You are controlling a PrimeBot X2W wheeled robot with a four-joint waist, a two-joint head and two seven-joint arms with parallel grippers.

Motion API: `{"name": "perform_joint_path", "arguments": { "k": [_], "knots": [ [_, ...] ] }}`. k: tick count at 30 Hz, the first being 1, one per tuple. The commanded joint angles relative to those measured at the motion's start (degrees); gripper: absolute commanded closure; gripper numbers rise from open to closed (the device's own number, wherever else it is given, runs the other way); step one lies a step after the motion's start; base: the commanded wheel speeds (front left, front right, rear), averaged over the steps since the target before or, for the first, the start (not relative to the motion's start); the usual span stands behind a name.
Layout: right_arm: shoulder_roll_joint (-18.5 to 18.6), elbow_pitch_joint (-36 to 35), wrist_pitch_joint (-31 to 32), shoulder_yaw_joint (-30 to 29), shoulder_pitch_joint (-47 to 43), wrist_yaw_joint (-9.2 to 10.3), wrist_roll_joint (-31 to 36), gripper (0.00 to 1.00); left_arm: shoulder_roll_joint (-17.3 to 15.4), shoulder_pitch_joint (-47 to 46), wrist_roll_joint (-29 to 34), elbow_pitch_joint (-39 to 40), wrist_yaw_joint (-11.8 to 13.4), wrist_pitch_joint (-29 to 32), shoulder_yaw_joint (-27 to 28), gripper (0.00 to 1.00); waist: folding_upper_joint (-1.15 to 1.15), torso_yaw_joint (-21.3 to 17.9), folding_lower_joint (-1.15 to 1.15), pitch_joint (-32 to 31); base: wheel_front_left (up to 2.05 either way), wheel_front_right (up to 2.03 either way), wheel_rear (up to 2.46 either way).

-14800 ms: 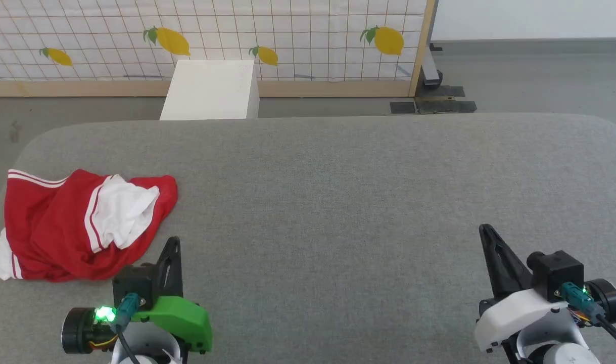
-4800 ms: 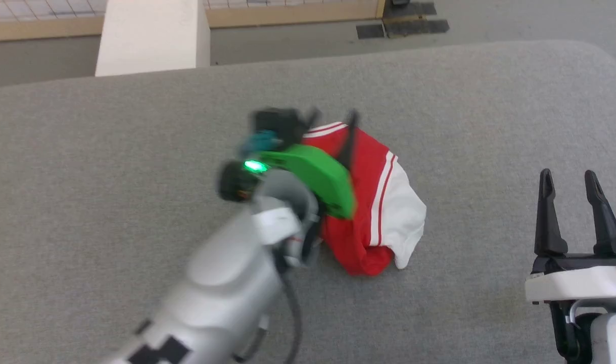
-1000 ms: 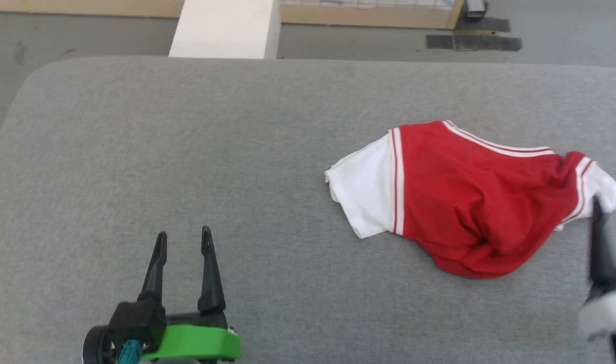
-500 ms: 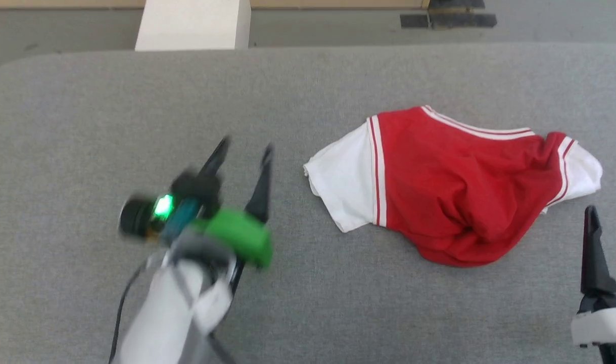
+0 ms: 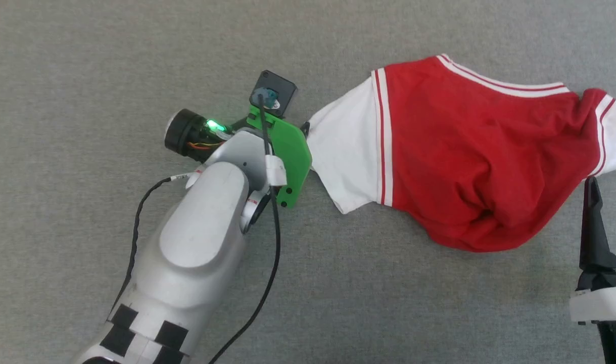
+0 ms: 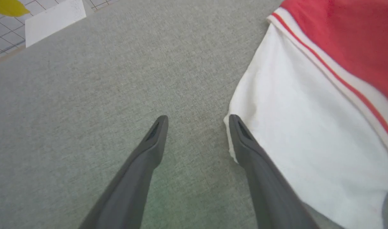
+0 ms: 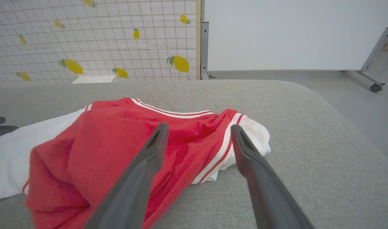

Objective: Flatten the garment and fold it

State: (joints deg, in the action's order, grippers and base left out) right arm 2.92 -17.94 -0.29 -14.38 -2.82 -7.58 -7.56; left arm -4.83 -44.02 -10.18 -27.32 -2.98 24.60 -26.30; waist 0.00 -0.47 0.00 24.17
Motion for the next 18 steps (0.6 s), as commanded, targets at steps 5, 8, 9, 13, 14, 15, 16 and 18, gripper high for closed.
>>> {"name": "perform_joint_path", "arguments": {
  "k": [5,8,9,13,14,15,16,18],
  "knots": [
    [-0.04,0.7,-0.61,-0.26,1.61,0.09,-0.31,0.0,0.84,-1.46,-1.79,-2.91,-0.9,2.29,-1.25,0.0,0.0,-1.33,0.0,2.45,0.0,0.0,0.0],
    [-0.04,1.24,-0.69,-0.19,1.9,0.09,-0.46,0.0,0.99,-1.13,-2.37,-4.82,-1.49,5.56,-2.54,0.0,0.0,-1.33,0.0,2.67,0.0,0.0,0.0],
    [-0.04,1.4,-0.7,-0.17,2.01,0.09,-0.49,0.0,1.02,-0.95,-2.72,-5.4,-1.93,7.2,-3.18,0.0,0.0,-1.29,0.0,2.7,0.0,0.0,0.0],
    [-0.04,1.7,-0.57,-0.21,2.32,0.09,-0.48,0.0,1.0,-0.68,-3.89,-4.88,-3.21,9.59,-5.3,0.53,0.0,-0.98,0.0,2.74,0.0,0.0,0.0],
    [-0.04,1.75,-0.51,-0.24,2.39,0.09,-0.46,0.0,0.79,-0.71,-3.74,-4.59,-3.41,9.44,-5.95,1.0,0.0,-0.88,0.0,2.72,0.0,0.0,0.0],
    [-0.04,1.81,-0.43,-0.24,2.51,0.09,-0.42,0.0,0.47,-0.62,-3.61,-4.43,-3.66,9.54,-6.96,1.0,0.0,-0.79,0.0,2.67,0.0,0.0,0.0],
    [-0.04,1.86,-0.37,-0.21,2.62,0.09,-0.38,0.0,0.2,-0.51,-3.64,-4.26,-3.84,9.46,-7.71,1.0,0.0,-0.73,0.0,2.59,0.0,0.0,0.0],
    [-0.04,1.96,-0.28,-0.1,2.88,0.09,-0.34,0.0,-0.23,-0.19,-3.83,-3.86,-4.02,8.4,-8.57,1.0,0.0,-0.65,0.0,2.36,0.0,0.0,0.0]
  ]
}}
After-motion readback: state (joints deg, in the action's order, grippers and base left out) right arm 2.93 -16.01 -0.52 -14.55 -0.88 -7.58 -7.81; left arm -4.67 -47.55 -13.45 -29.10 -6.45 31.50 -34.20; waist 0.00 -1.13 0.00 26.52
